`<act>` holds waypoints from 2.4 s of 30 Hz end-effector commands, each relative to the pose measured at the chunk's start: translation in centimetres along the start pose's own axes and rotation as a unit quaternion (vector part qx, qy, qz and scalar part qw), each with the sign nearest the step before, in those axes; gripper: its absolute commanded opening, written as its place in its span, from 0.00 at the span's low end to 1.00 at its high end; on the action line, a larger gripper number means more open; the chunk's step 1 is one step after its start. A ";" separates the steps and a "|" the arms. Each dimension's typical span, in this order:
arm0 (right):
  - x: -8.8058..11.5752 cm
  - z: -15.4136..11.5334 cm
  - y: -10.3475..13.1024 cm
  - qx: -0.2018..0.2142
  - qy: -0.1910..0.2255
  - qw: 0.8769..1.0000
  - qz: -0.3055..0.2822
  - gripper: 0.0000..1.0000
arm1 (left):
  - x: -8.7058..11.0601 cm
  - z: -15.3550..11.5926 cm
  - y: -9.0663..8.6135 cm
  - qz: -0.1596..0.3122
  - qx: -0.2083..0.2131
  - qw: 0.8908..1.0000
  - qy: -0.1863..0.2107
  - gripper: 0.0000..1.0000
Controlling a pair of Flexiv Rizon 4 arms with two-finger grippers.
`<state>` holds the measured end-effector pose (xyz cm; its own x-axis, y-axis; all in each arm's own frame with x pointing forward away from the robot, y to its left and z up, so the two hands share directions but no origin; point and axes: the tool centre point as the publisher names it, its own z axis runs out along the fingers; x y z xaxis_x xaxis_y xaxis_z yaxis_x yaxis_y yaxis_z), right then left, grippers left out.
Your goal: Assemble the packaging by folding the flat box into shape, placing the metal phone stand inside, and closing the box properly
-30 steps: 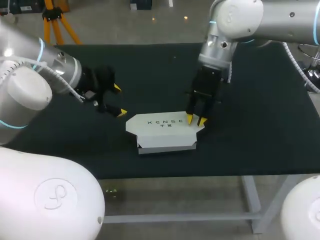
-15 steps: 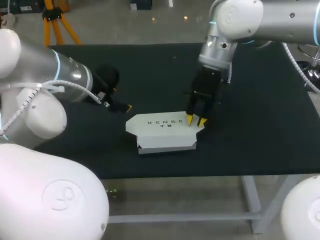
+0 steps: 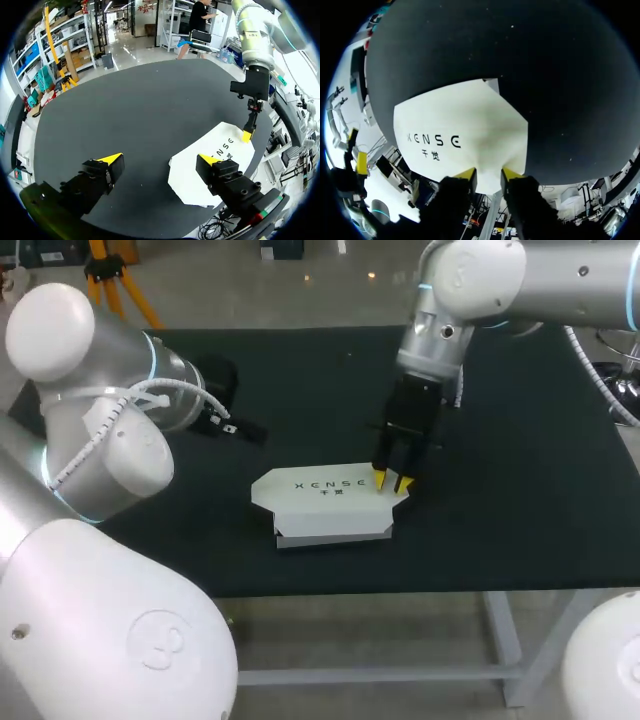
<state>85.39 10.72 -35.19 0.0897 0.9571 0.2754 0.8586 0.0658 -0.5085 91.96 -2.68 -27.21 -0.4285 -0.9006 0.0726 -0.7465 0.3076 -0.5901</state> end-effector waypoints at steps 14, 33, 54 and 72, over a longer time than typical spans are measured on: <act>0.0 0.1 0.1 0.001 0.000 1.000 0.001 0.36 | 0.2 0.5 -0.6 -0.064 -0.137 0.988 -0.041 1.00; -0.2 -0.2 0.0 -0.008 -0.001 1.000 0.000 0.37 | 0.9 1.4 -0.8 -0.187 -0.245 0.951 -0.007 1.00; 0.4 -0.1 0.6 -0.027 -0.011 1.000 -0.006 0.38 | 4.3 3.0 2.1 -0.256 -0.283 0.924 0.011 0.89; 0.1 0.3 0.3 -0.052 -0.021 0.998 0.015 0.38 | 4.9 4.9 5.1 -0.290 -0.309 0.906 0.022 0.54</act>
<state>86.02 10.89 -35.52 0.0929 0.9692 0.2282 0.8984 0.0173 -0.4389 88.71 -6.63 -33.49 0.1129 -0.9546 0.2756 -0.9893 -0.0823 0.1205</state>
